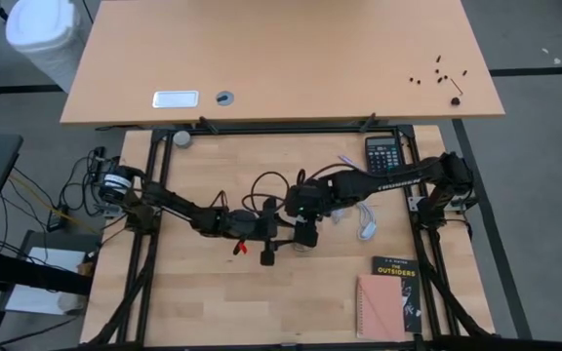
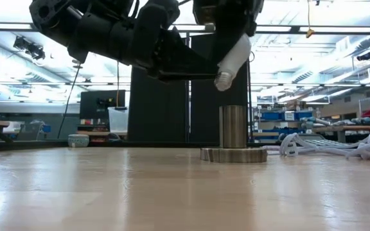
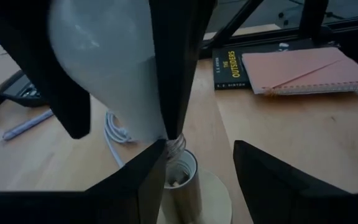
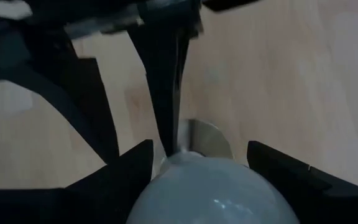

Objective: Screw lightbulb
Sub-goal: Insert the light bulb into the lamp

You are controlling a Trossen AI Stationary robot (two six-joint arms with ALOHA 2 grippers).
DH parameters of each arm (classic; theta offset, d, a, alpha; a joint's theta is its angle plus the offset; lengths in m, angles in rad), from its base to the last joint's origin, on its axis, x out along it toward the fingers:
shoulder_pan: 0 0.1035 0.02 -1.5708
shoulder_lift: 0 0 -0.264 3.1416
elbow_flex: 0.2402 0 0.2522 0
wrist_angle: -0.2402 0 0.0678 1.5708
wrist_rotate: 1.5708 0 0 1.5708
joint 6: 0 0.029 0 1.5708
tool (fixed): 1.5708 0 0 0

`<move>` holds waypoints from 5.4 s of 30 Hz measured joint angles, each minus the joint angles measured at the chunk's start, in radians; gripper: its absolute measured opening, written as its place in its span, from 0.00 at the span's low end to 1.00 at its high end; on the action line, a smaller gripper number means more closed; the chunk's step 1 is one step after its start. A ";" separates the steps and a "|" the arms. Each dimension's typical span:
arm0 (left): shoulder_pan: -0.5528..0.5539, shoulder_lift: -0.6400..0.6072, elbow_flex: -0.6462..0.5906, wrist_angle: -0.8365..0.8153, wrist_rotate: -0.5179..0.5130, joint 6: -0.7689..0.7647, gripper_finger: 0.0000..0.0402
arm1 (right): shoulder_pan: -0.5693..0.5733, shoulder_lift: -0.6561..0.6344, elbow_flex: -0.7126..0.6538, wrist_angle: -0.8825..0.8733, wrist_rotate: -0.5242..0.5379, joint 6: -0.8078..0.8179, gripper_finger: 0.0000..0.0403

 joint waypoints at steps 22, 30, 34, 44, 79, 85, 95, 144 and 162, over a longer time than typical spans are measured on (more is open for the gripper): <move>-0.015 0.150 0.000 -0.029 0.073 -0.255 0.48 | 0.049 0.023 -0.036 0.023 0.067 -0.002 0.65; -0.015 0.156 0.000 0.014 -0.018 -0.225 0.50 | 0.041 0.077 -0.038 0.014 0.059 -0.054 0.65; -0.015 0.156 0.000 0.011 -0.051 -0.179 0.58 | 0.035 0.095 -0.038 0.015 0.060 -0.059 0.65; -0.011 0.239 0.008 0.143 -0.110 -0.163 0.78 | 0.026 0.107 -0.037 0.075 0.071 -0.090 0.65; 0.026 0.330 0.068 0.211 -0.132 -0.065 0.51 | 0.036 0.107 -0.038 0.088 0.108 -0.153 0.65; 0.063 0.331 0.069 0.232 -0.097 -0.014 0.50 | 0.019 0.106 -0.036 0.009 0.135 -0.150 0.65; 0.153 0.332 0.084 0.246 0.001 0.025 0.50 | -0.020 0.105 -0.036 0.020 0.164 -0.183 0.65; 0.169 0.319 -0.074 0.367 0.050 -0.087 0.70 | -0.055 0.109 -0.034 0.051 0.133 -0.184 0.65; 0.169 0.478 0.004 0.580 0.044 -0.062 0.59 | -0.055 0.109 -0.034 0.054 0.125 -0.175 0.65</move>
